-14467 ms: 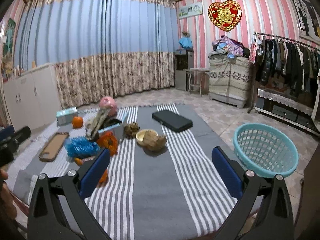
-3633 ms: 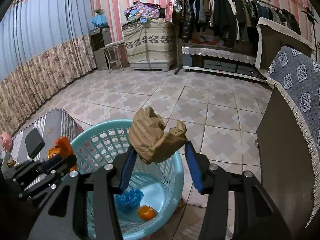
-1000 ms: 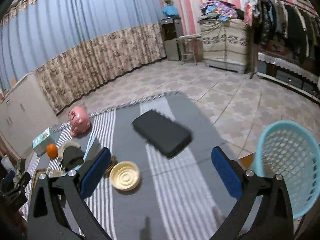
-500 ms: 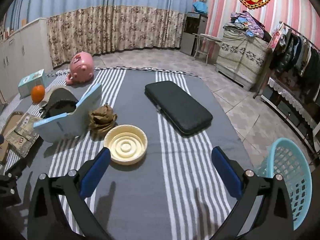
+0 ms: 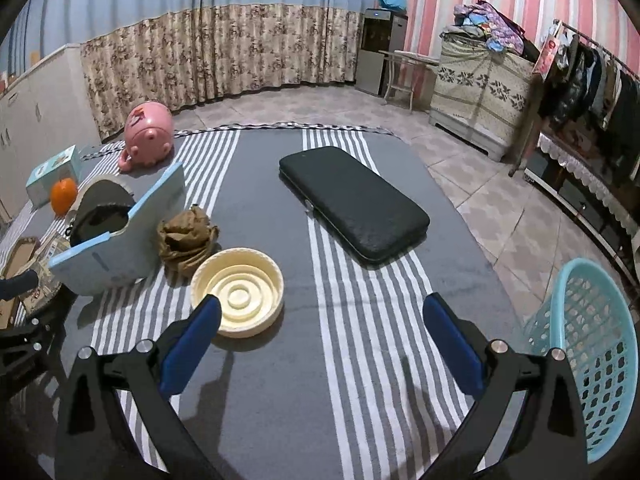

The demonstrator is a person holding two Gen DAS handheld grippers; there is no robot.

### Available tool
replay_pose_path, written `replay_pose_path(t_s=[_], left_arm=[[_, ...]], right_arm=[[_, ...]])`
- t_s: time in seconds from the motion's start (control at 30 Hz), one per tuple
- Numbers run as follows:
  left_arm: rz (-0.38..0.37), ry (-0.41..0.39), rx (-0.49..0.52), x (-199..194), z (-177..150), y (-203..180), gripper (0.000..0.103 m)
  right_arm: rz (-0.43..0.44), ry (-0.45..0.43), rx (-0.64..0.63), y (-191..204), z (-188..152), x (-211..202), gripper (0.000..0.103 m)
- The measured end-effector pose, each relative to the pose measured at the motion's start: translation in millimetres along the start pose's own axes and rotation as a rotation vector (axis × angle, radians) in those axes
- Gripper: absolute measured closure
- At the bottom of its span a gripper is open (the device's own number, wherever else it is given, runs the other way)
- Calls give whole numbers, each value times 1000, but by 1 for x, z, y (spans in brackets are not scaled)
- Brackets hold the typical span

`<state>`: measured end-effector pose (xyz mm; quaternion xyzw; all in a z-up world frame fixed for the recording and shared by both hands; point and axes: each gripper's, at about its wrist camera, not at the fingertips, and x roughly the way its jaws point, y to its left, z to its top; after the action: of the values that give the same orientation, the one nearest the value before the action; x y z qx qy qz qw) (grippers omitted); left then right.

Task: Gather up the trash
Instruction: 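Grasp the snack packet with the left tool while the right tool grasps the cream round container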

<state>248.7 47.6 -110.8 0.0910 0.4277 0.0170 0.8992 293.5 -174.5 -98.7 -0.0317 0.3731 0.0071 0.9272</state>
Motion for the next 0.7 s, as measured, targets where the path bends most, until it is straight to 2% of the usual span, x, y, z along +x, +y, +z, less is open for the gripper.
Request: replay_pose_path(t_s=[0.03, 0.07, 0.1, 0.23, 0.5, 0.7], left_arm=[[-21, -10, 0, -3, 1, 0, 77], [-38, -13, -9, -4, 0, 2, 90], [-58, -14, -27, -4, 1, 5, 93], [-104, -37, -109, -9, 3, 21, 98], [-82, -117, -170, -29, 11, 44, 100], [-77, -122, -212, -29, 13, 58, 101]], right_arm=[[1, 1, 0, 0, 0, 0, 5], [1, 2, -1, 0, 0, 0, 5], [4, 5, -1, 0, 0, 2, 5], [16, 26, -2, 3, 0, 9, 5], [80, 71, 22, 15, 0, 24, 5], [95, 82, -15, 31, -1, 28, 5]])
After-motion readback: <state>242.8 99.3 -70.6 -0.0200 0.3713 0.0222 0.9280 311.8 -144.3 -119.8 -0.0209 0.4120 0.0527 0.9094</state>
